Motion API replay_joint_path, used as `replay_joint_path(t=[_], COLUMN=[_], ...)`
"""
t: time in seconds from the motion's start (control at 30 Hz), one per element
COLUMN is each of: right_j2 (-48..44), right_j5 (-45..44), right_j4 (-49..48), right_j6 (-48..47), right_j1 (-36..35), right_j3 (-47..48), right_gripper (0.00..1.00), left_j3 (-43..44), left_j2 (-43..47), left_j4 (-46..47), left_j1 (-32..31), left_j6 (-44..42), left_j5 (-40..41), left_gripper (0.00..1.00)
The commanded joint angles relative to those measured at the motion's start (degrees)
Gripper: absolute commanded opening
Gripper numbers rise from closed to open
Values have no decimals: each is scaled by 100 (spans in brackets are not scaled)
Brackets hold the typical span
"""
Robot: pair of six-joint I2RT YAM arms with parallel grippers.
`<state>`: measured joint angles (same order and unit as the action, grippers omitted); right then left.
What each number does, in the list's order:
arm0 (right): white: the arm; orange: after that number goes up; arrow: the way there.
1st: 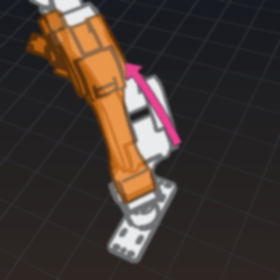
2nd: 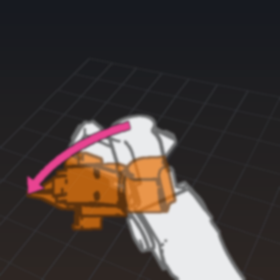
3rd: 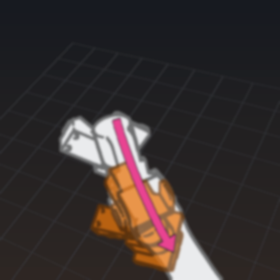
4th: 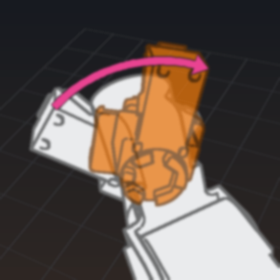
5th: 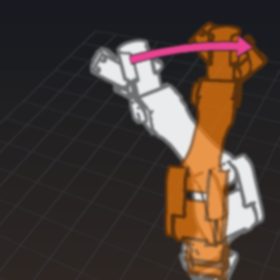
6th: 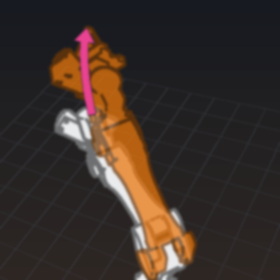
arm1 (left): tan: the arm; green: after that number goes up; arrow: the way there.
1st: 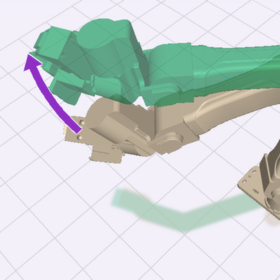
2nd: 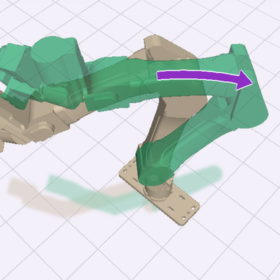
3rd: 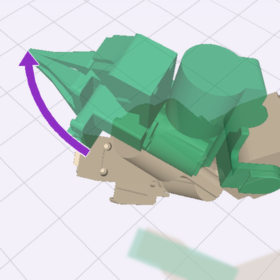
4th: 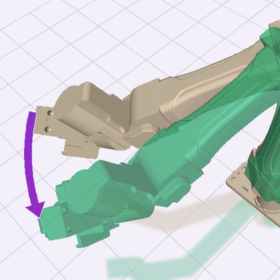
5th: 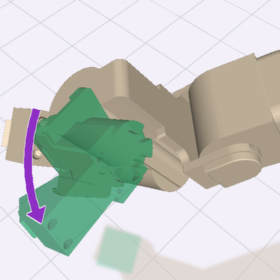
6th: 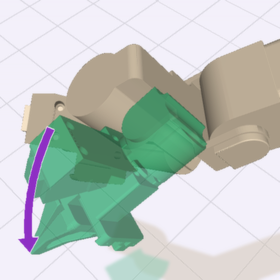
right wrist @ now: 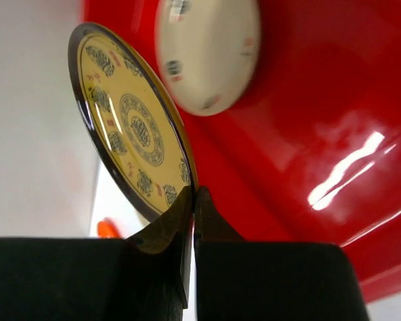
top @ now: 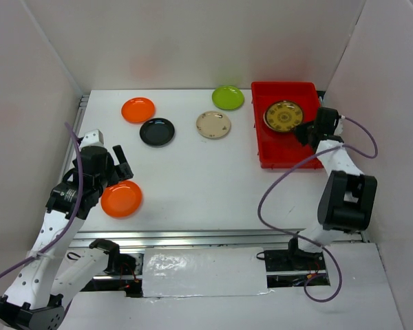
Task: Place the plates into the plastic bin on the countertop
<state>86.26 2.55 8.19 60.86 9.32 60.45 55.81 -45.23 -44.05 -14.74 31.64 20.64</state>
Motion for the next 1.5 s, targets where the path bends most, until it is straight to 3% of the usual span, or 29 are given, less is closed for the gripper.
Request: replay_joint_path(t=[0.0,0.37,0.5,0.57,0.6,0.73,0.83,0.97,1.07,1.1,1.17,1.3,1.47], right_j2=[689,2666,2756,2398,2230,1134,166,-425,-724,-672,-383,1220,3015], right_j5=[913,835,766,809,800,775,46,-18,132,106,350,589,966], right_j4=[-132,437,692,510,413,438,763,1317,529,239,-413,-1038,-1267], right_j6=[-417,-681,-690,-681,-672,-706,-1233,-1972,-1816,-1693,-1464,-1006,-489], right_j1=[376,580,536,509,483,457,-121,-2094,-3223,-3948,-4550,-6052,-6653], right_j3=[659,2559,2885,2693,2500,2148,1875,1560,506,251,-103,369,1732], right_gripper=[0,0,79,86,100,100,100,100,100,100,100,100,97], left_j3=[-44,-44,-35,-35,-35,-27,35,184,325,351,421,571,404], left_j2=[76,-135,-179,-188,-188,-231,-293,-188,-39,40,111,234,393], left_j4=[230,266,274,266,266,257,108,-383,-752,-989,-1166,-1772,-1361], left_j1=[7,15,15,7,15,7,15,15,15,15,15,15,15], left_j6=[-96,-158,-184,-167,-167,-140,26,710,1342,1475,1774,2329,1925], left_j5=[-113,-254,-272,-245,-245,-192,123,1054,1924,2265,2487,3024,2743], left_gripper=[99,99,99,99,99,99,99,99,99,99,99,99,99])
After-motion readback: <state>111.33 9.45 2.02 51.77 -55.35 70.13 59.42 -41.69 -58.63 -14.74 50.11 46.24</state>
